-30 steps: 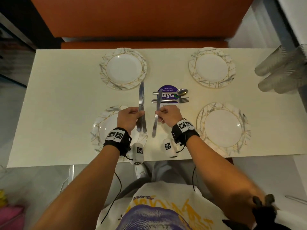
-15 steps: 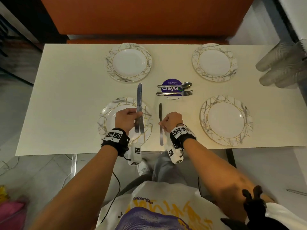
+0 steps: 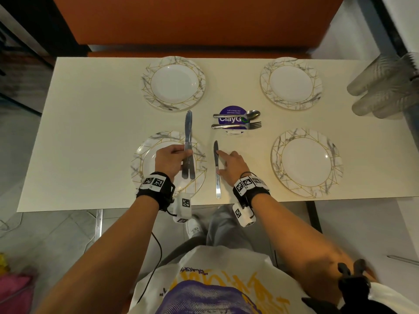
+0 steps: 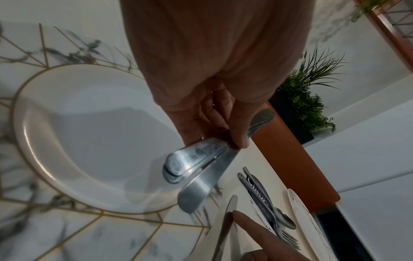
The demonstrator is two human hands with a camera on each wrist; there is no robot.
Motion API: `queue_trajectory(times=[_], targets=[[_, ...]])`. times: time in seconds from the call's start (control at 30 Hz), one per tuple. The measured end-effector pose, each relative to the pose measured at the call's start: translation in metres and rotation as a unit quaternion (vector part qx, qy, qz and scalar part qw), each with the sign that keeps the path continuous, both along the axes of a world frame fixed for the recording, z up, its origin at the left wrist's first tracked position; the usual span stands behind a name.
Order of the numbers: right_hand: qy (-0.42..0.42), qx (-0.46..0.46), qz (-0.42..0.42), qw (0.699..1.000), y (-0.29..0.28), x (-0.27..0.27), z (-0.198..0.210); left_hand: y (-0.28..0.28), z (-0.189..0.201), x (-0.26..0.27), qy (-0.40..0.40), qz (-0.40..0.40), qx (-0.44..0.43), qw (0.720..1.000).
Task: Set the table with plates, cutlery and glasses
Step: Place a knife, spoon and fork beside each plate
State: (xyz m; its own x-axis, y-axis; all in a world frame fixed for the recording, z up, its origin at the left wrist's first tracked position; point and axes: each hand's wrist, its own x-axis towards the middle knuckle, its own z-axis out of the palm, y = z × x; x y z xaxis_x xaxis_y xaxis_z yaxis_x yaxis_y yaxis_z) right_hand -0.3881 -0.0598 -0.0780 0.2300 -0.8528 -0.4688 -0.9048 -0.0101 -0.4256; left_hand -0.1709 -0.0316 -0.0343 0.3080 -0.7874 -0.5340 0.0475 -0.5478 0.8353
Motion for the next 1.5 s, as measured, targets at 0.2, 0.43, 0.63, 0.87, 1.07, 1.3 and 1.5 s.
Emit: queue_trajectory(times=[0.2, 0.43, 0.63, 0.87, 1.07, 1.3, 1.5], targets=[[0.016, -0.01, 0.016, 1.0, 0.0, 0.008, -0.003, 0.001, -0.001, -0.001, 0.001, 0.001, -0.001, 1.0], [0.023, -0.015, 0.019, 0.999, 0.001, 0.01, -0.001, 0.001, -0.001, -0.002, 0.007, 0.0, 0.001, 1.0], [-0.031, -0.01, -0.012, 0.999, -0.002, 0.006, 0.001, 0.0, -0.002, -0.005, -0.007, -0.02, 0.0, 1.0], [-0.189, -0.051, -0.144, 0.97, -0.007, 0.002, 0.022, -0.007, 0.0, -0.02, -0.025, -0.046, -0.008, 0.999], [-0.248, -0.078, -0.173, 0.95, -0.019, 0.004, 0.047, -0.018, 0.008, -0.05, -0.027, -0.085, -0.016, 0.996], [-0.244, -0.117, -0.193, 0.943, -0.034, -0.029, 0.062, -0.035, 0.025, -0.1, 0.011, -0.113, -0.037, 0.993], [-0.305, -0.097, -0.245, 0.915, -0.057, -0.102, 0.072, -0.056, 0.038, -0.167, 0.056, -0.116, -0.036, 0.991]])
